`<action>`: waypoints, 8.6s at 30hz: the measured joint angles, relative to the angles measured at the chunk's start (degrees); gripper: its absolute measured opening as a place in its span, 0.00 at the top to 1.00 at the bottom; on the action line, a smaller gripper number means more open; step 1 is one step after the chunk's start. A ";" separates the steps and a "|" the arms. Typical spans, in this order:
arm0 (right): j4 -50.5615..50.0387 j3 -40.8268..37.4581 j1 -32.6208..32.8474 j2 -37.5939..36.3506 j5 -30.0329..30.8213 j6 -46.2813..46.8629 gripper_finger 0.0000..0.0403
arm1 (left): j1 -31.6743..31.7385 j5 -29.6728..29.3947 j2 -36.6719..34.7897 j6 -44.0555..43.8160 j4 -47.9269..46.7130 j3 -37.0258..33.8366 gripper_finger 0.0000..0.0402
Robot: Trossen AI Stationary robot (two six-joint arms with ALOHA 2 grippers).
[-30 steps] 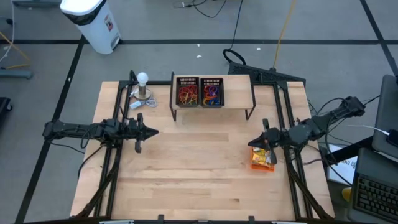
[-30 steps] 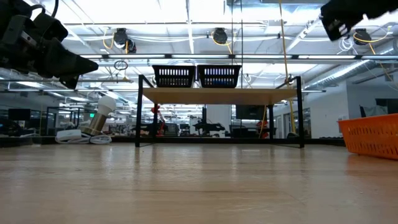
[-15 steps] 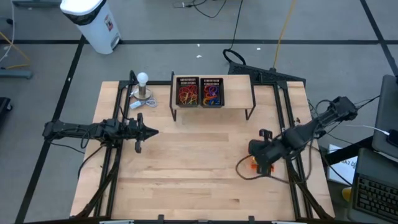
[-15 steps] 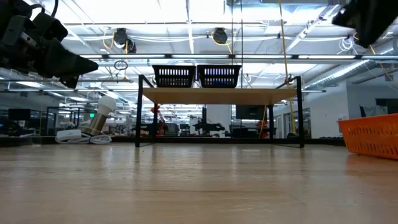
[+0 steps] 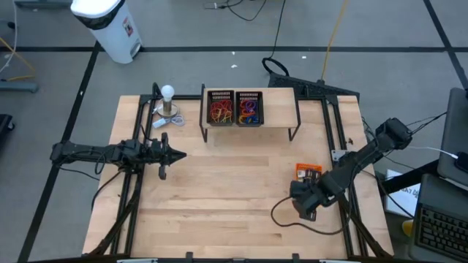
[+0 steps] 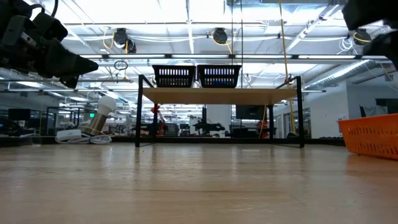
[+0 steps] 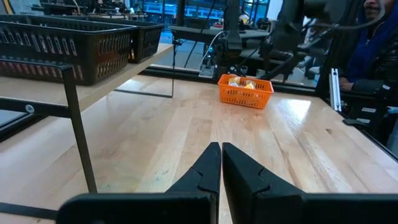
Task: Pick & Place Office Desk Supplies
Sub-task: Put the orange bin on the shelf, then return to Home Position
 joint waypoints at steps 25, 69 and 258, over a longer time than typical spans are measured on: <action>16.59 -18.83 4.29 0.37 -0.16 13.07 0.66 | 0.00 -0.01 0.00 0.44 0.00 0.00 0.95; -16.99 28.22 -1.64 9.43 6.44 -15.95 1.00 | 0.00 0.03 0.00 -0.44 0.11 0.00 0.95; 37.64 -13.16 -49.83 -59.02 -17.95 -51.24 0.99 | 0.02 -15.44 -0.02 26.19 -1.80 22.60 0.99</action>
